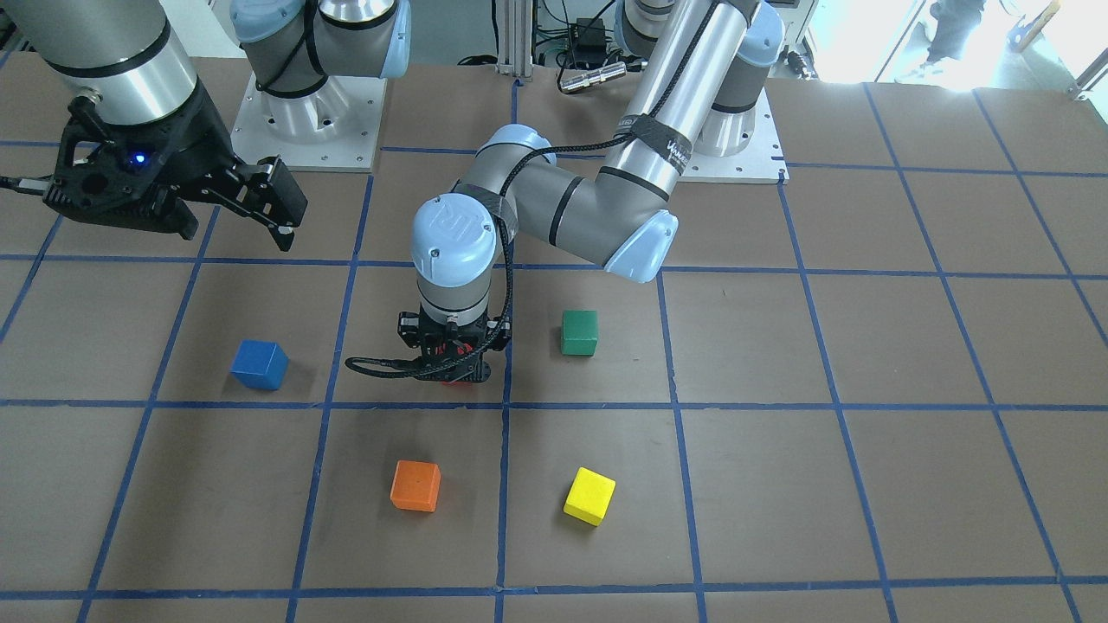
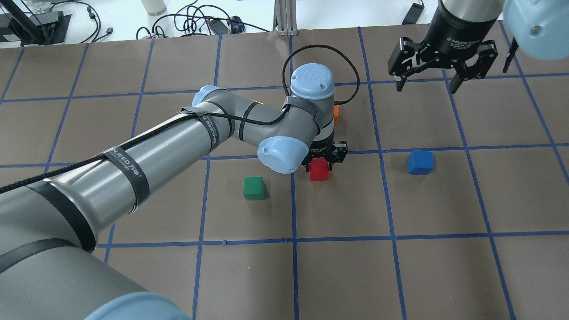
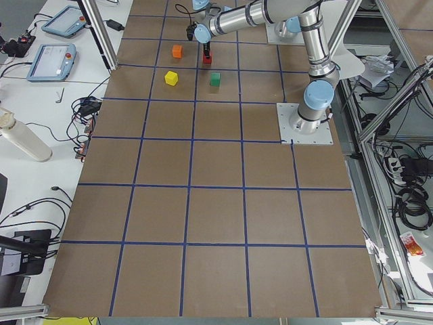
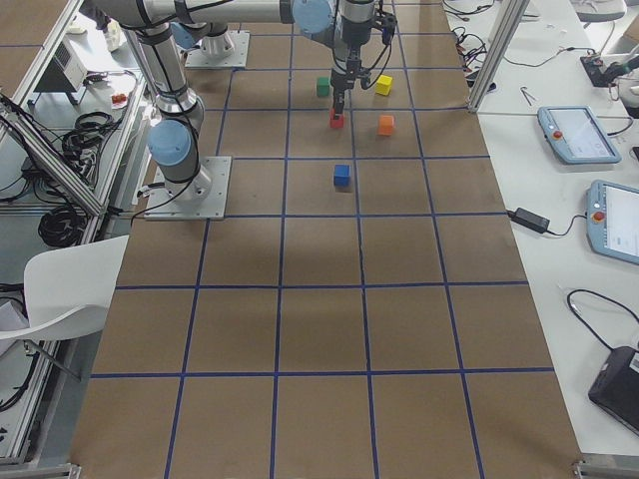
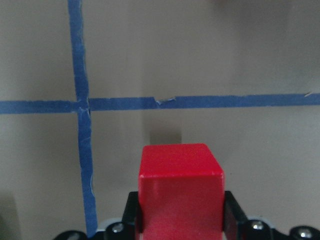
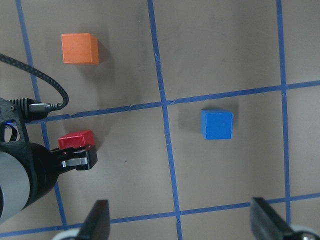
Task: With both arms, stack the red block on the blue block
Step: 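Set the red cube down on the table and open the left gripper, then lift the left gripper away while the right gripper moves over the red cube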
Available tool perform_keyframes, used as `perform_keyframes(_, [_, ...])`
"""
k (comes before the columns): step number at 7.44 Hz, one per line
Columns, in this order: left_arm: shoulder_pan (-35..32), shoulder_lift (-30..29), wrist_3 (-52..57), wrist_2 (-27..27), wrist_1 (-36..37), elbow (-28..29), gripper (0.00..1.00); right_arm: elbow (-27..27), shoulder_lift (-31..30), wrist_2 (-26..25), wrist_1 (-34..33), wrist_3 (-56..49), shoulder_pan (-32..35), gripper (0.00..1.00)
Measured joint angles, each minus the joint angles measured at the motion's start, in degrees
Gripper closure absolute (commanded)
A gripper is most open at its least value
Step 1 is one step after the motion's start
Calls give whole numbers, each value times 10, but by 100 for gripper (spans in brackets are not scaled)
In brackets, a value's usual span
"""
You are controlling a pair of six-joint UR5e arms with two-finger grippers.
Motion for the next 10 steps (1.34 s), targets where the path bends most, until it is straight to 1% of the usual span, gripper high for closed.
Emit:
perform_keyframes(2, [6,24,6,1,-15,-1,0,2,0,2,0,3,0,0])
perform_keyframes(3, [22,45,15,2,-29,-2,0,3,0,5,0,7,1,0])
perform_keyframes(5, [85,95,62,3,-73,-3,0,20,0,9,-2,21,13,0])
perform_keyframes(6, [124,124,100,7,-102,-3,0,33,8,18,-21,41,31,0])
perform_keyframes(8, [188,182,170,21,-161,-3,0,75,41,30,-98,95,86,0])
perform_keyframes(10, [231,236,224,25,-214,-3,0,142,66,30,-197,128,114,0])
